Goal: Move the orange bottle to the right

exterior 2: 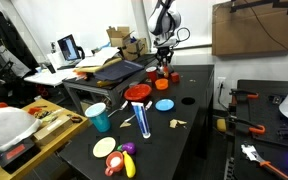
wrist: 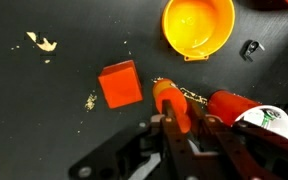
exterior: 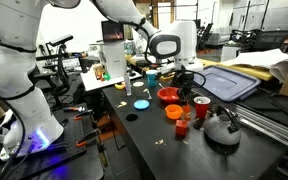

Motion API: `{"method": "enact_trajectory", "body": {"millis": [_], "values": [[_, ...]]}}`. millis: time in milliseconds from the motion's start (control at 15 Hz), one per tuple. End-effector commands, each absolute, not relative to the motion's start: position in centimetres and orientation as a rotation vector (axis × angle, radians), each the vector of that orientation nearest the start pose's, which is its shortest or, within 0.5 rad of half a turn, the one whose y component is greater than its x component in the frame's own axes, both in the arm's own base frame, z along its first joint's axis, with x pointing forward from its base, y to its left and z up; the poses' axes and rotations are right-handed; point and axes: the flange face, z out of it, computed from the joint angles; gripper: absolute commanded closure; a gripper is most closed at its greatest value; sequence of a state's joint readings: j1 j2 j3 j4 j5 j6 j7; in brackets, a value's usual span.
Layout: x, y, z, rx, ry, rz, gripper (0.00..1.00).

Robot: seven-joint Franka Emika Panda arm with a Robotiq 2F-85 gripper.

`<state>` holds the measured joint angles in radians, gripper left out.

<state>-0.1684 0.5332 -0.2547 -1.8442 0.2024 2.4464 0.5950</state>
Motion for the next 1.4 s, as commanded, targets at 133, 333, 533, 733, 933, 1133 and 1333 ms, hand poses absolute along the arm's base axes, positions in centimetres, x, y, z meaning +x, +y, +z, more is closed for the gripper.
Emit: {"method": "enact_trajectory", "body": {"millis": [133, 333, 533, 733, 933, 1133, 1333], "values": [[61.9, -25.4, 24.3, -2.587, 1.69, -0.145, 0.95], [62.6, -25.2, 23.9, -2.585, 1.686, -0.142, 0.95], [62.8, -25.4, 23.7, -2.596, 1.688, -0.141, 0.95], [62.5, -25.3, 23.3, -2.602, 1.697, -0.119, 0.95], [62.3, -25.1, 23.1, -2.61, 1.698, -0.108, 0.95], [62.1, -25.1, 23.2, -2.61, 1.704, -0.106, 0.95], [61.9, -25.1, 23.5, -2.61, 1.716, -0.106, 0.54]]}}
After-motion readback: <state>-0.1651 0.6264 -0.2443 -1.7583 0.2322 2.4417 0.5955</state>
